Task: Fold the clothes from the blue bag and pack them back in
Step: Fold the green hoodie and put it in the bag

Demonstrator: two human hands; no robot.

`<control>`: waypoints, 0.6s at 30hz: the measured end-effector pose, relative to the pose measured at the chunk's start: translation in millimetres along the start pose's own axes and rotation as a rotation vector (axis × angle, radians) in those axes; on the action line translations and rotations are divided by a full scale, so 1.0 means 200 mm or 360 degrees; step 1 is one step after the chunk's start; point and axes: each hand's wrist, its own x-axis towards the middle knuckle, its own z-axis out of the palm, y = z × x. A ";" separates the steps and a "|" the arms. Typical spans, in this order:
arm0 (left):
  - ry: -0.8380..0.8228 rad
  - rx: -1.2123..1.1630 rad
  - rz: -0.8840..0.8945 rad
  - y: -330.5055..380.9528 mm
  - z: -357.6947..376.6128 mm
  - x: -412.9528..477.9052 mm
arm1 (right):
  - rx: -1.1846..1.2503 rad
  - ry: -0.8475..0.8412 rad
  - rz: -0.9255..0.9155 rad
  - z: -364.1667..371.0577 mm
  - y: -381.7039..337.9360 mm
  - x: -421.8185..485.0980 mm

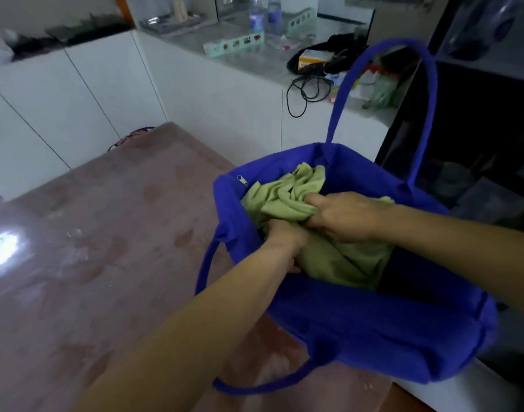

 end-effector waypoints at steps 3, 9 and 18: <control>-0.0073 0.0006 -0.0083 -0.01 -0.02 0.00 | -0.0075 -0.0037 -0.0035 0.02 -0.01 0.02; -0.0163 -0.0242 -0.0042 -0.01 -0.01 0.01 | 0.0507 0.0210 -0.0112 0.12 0.03 0.01; 0.0198 0.0375 0.0419 -0.03 -0.06 0.01 | 0.0852 -0.0189 0.0138 0.10 0.11 0.01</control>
